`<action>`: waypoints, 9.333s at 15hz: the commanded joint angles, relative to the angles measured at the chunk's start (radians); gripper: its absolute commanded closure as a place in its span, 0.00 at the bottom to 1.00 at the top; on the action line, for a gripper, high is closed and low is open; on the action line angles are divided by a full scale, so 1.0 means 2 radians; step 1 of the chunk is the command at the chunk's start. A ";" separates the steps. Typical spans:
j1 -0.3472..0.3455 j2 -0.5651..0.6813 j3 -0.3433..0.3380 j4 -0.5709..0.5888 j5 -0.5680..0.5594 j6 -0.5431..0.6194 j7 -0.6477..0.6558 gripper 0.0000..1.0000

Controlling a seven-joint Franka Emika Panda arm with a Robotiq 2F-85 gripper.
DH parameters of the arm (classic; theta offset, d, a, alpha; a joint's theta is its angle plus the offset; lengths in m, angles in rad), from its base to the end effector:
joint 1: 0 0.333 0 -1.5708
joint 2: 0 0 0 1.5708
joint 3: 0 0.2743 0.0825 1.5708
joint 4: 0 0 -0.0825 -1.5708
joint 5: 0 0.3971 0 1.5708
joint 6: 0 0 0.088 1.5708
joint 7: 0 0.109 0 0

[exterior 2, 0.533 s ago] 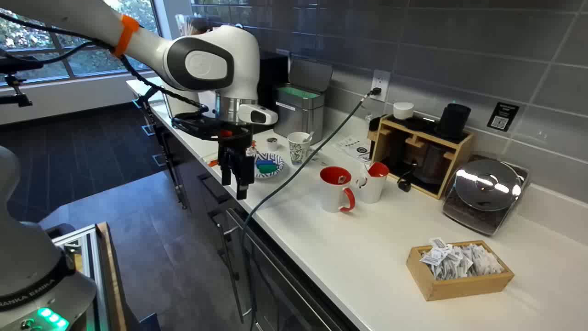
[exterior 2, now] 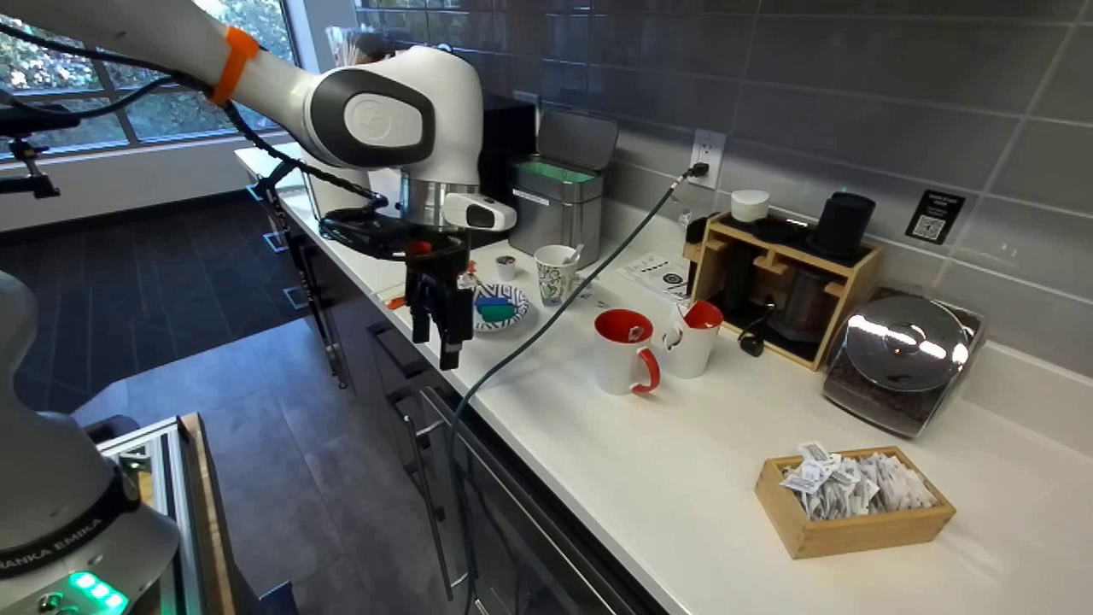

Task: Close the silver bin

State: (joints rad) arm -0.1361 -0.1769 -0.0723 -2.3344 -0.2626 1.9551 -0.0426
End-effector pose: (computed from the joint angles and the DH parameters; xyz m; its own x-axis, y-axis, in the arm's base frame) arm 0.4611 -0.1151 0.3434 0.9738 -0.0605 -0.2194 -0.0171 -0.9807 0.1946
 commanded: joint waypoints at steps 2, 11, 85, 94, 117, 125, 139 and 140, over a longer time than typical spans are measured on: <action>0.041 0.021 0.007 0.064 0.085 -0.004 -0.072 0.00; 0.087 0.139 0.039 0.301 0.239 -0.057 -0.257 0.00; 0.035 0.580 0.065 0.783 0.776 0.059 -0.692 0.00; 0.028 0.631 0.088 0.873 0.806 0.102 -0.590 0.00; 0.071 0.681 0.097 0.929 0.805 0.221 -0.581 0.00; 0.077 0.686 0.107 0.932 0.805 0.220 -0.575 0.00; 0.036 0.655 0.078 0.914 0.790 0.155 -0.471 0.00; 0.035 0.654 0.079 0.915 0.791 0.151 -0.468 0.00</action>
State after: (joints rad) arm -0.0643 1.1428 0.0938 -0.4981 1.3328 2.2906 -1.0175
